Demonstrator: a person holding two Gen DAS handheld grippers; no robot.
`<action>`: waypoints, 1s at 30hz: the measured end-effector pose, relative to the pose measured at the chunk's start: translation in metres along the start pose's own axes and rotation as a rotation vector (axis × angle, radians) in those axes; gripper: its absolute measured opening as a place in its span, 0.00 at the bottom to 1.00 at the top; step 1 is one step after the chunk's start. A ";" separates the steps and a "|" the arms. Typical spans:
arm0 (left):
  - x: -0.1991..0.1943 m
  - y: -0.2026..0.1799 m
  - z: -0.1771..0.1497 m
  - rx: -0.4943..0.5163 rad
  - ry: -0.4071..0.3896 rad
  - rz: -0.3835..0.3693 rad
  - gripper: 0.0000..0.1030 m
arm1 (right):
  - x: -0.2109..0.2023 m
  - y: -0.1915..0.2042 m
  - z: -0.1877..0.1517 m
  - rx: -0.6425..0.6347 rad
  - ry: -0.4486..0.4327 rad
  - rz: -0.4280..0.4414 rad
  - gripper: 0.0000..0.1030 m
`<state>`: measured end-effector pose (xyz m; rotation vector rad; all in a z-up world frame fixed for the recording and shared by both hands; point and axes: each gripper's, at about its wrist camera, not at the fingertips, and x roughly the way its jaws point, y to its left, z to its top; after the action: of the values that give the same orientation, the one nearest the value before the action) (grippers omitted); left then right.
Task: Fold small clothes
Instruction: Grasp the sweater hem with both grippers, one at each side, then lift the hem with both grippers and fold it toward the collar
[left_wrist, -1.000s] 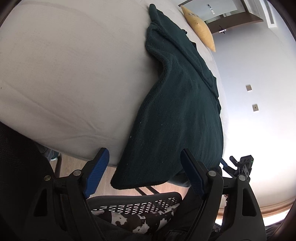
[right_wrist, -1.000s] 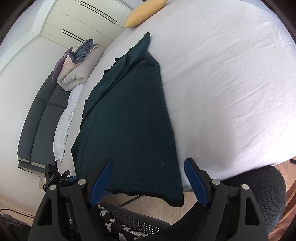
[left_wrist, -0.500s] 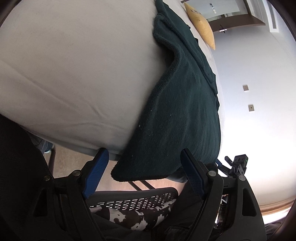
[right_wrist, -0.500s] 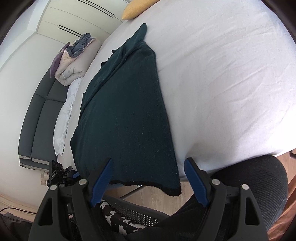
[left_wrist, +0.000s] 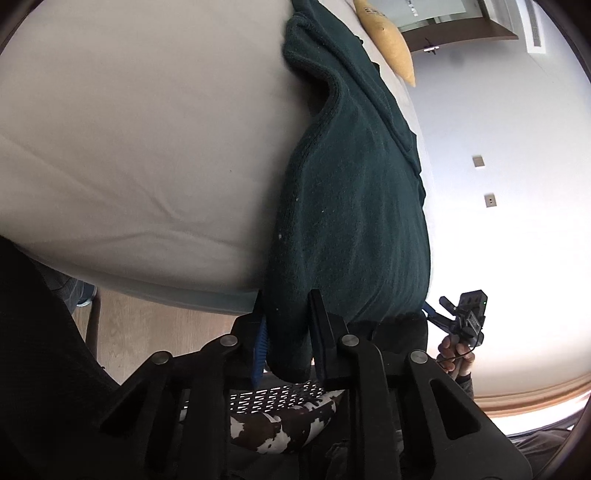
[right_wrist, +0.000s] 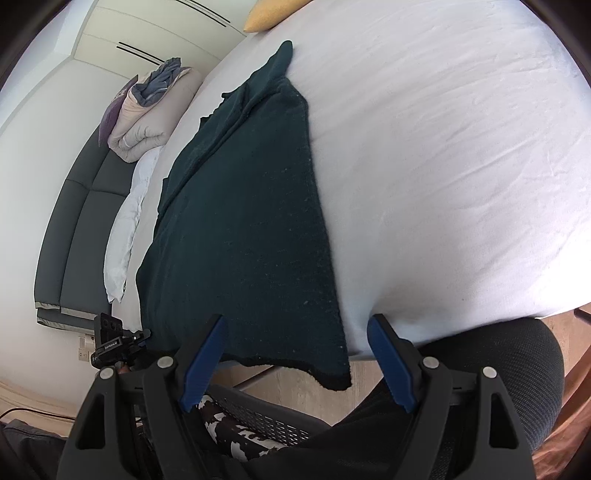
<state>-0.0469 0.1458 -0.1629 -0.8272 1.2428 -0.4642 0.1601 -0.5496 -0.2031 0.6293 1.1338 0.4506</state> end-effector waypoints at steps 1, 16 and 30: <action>-0.002 0.001 0.000 -0.001 -0.004 -0.008 0.14 | 0.000 -0.001 0.000 0.000 0.003 -0.001 0.77; -0.009 -0.016 -0.005 0.063 -0.038 0.013 0.07 | 0.024 -0.001 -0.005 -0.011 0.134 -0.065 0.10; -0.040 -0.046 0.002 0.094 -0.125 -0.159 0.07 | -0.004 0.044 0.014 -0.072 -0.068 0.216 0.08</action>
<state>-0.0509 0.1459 -0.1020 -0.8646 1.0374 -0.5861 0.1709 -0.5230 -0.1671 0.7024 0.9850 0.6475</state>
